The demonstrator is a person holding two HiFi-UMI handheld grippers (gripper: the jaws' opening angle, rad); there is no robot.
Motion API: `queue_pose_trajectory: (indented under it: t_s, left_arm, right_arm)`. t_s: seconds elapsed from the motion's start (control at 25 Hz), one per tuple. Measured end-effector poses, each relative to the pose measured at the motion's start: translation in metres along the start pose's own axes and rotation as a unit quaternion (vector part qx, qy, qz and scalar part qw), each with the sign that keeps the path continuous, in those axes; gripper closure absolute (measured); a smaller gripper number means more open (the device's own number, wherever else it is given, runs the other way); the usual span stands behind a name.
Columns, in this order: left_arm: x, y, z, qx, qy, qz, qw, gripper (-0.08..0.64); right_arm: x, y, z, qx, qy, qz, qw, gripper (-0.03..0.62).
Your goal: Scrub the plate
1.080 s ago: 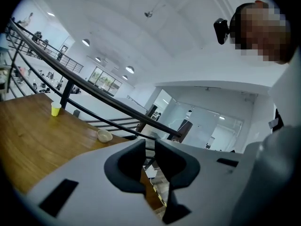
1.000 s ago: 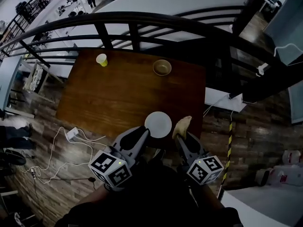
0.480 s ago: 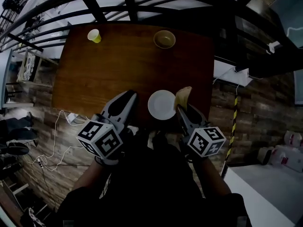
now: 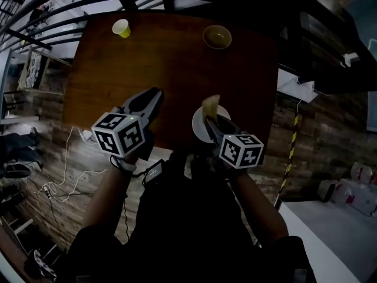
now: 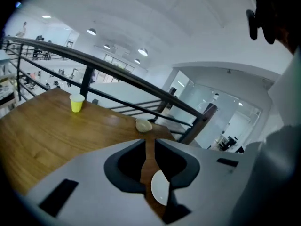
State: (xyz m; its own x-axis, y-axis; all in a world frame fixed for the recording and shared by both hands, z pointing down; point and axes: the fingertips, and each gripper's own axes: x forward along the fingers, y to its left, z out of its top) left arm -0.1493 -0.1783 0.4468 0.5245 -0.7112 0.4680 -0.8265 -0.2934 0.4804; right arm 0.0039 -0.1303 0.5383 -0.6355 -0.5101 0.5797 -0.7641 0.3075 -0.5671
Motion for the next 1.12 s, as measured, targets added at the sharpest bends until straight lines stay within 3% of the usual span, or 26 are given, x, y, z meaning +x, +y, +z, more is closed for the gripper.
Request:
queue_pose_trajectory:
  t_s: [0.2,0.4,0.6,0.76,0.96,1.12]
  left_arm:
    - [0.043,-0.010,-0.090,0.041,0.104,-0.015,0.9936,0.488]
    - [0.062,-0.003,-0.151,0.014,0.180,-0.022,0.9834,0.488]
    - [0.073,0.002,-0.178,-0.035,0.228,-0.052,0.9717,0.488]
    - [0.079,0.001,-0.189,-0.077,0.243,-0.069,0.9644,0.488]
    - [0.089,-0.009,-0.198,-0.067,0.259,-0.078,0.9603,0.488]
    - [0.095,-0.007,-0.204,-0.050,0.278,-0.060,0.9573,0.488]
  right_arm:
    - [0.037,-0.005,-0.024,-0.001,0.041,-0.021,0.999,0.456]
    - [0.060,-0.002,-0.031,0.001,0.058,-0.019,0.998,0.456]
    - [0.075,0.000,-0.039,0.014,0.069,-0.014,0.997,0.456]
    - [0.079,-0.010,-0.041,0.023,0.074,-0.016,0.997,0.456]
    - [0.081,-0.025,-0.042,0.031,0.081,-0.023,0.996,0.456]
    - [0.079,-0.033,-0.042,0.034,0.082,-0.028,0.996,0.456]
